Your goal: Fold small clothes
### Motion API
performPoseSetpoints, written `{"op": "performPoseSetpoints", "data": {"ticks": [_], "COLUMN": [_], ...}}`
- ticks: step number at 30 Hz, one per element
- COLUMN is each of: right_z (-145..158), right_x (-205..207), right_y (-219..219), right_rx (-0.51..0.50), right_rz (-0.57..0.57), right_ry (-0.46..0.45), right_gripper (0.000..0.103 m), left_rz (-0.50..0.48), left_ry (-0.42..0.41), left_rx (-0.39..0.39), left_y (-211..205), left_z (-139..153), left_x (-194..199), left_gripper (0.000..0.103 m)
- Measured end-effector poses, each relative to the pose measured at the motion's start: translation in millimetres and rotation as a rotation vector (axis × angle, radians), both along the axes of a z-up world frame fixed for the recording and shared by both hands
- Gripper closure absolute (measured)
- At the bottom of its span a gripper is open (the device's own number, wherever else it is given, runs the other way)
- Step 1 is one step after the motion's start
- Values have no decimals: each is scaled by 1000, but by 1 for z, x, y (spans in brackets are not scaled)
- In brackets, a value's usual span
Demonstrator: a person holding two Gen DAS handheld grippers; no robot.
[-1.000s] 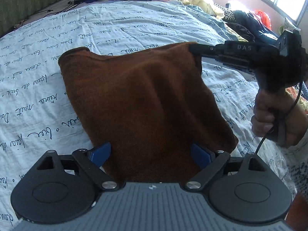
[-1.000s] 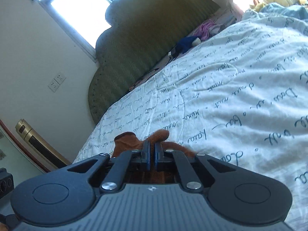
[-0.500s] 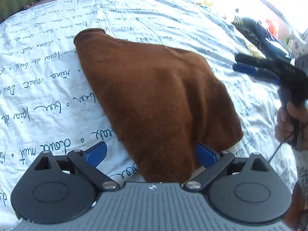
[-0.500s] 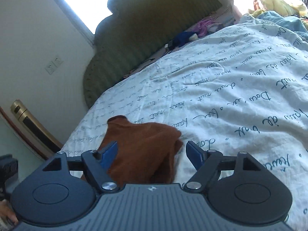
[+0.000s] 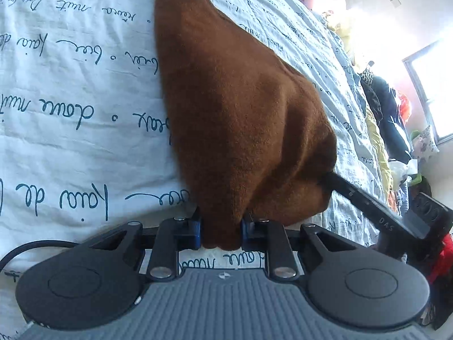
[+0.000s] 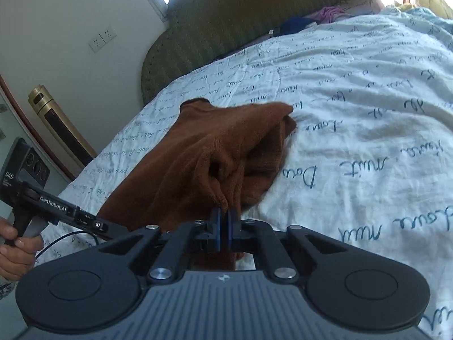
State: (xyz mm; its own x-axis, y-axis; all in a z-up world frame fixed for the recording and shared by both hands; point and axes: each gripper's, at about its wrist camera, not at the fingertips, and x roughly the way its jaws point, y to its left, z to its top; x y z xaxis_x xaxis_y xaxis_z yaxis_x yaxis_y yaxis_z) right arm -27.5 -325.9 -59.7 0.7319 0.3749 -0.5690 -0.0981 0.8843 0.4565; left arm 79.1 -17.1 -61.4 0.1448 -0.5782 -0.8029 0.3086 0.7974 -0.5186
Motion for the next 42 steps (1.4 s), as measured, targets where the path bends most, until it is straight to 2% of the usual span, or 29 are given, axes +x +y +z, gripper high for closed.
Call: {"op": "performPoseSetpoints", "data": {"ticks": [2, 4, 6, 7, 8, 10, 11, 12, 13, 14, 16, 18, 21, 23, 25, 26, 28, 29, 30, 31, 33, 34, 35, 36, 38, 42], "right_z": [18, 27, 14, -2, -15, -13, -5, 5, 13, 20, 26, 21, 1, -14, -21, -20, -20, -21, -22, -23, -21, -13, -3, 5, 25, 40], "right_x": [-4, -7, -3, 0, 1, -4, -5, -5, -5, -4, 8, 25, 54, 68, 72, 71, 69, 69, 69, 68, 68, 67, 64, 59, 53, 55], "right_y": [-4, -6, -8, -11, -15, -16, -14, -15, -18, -21, -27, -36, -46, -45, -33, -29, -29, -31, -33, -34, -35, -34, -33, -31, -22, 7], "right_rx": [-23, -51, -121, -142, -95, -58, -71, -73, -63, -46, 8, 121, 273, 334, 235, 182, 120, 114, 101, 87, 95, 64, 42, 37, 10, -50], "right_rz": [-16, -15, -32, -16, 3, 4, 5, -12, -31, -37, -54, -66, -94, -80, -60, -58, -75, -79, -78, -62, -55, -70, -87, -89, -53, 38], "right_ry": [-50, -64, -15, 47, 90, 91, 85, 69, 38, -4, -36, -36, 19, 66, 89, 80, 64, 64, 63, 56, 68, 65, 43, 11, -53, -94], "right_gripper": [99, 99, 99, 99, 98, 94, 81, 67, 25, 0, 2, 6, 38, 77, 91, 94, 95, 95, 95, 95, 88, 70, 43, 35, 33, 34], "left_rz": [16, 18, -7, -10, -24, -45, -33, -20, -12, -4, -11, -13, -52, -69, -72, -68, -57, -42, -29, -32, -27, -18, -4, 8, 42, 111], "left_ry": [11, 4, -13, -28, -45, -85, -120, -160, -203, -237, -291, -329, -393, -412, -402, -410, -375, -314, -319, -357, -344, -326, -311, -316, -356, -377], "left_rx": [-24, -4, 37, 39, 49, 95, 120, 129, 129, 125, 99, 82, 102, 158, 213, 243, 253, 226, 189, 201, 217, 202, 180, 168, 145, 72], "left_y": [3, 0, -4, -3, -2, -1, 2, 5, 6, 5, -5, -22, -55, -73, -81, -80, -71, -61, -54, -51, -48, -44, -39, -35, -26, -20], "left_z": [2, 1, -6, -8, -5, 5, 14, 24, 35, 45, 63, 72, 71, 56, 37, 26, 6, -6, -11, -11, -7, -4, 4, 11, 32, 60], "left_x": [-3, -6, -9, -12, -15, -19, -20, -20, -20, -19, -14, -9, -5, -5, -4, -4, -1, 2, 1, -3, -8, -8, -9, -9, -3, 38], "left_gripper": [78, 64, 52, 53, 53, 49, 45, 36, 30, 27, 22, 21, 15, 15, 14, 13, 6, 5, 2, 2, 3, 7, 9, 9, 8, 6]}}
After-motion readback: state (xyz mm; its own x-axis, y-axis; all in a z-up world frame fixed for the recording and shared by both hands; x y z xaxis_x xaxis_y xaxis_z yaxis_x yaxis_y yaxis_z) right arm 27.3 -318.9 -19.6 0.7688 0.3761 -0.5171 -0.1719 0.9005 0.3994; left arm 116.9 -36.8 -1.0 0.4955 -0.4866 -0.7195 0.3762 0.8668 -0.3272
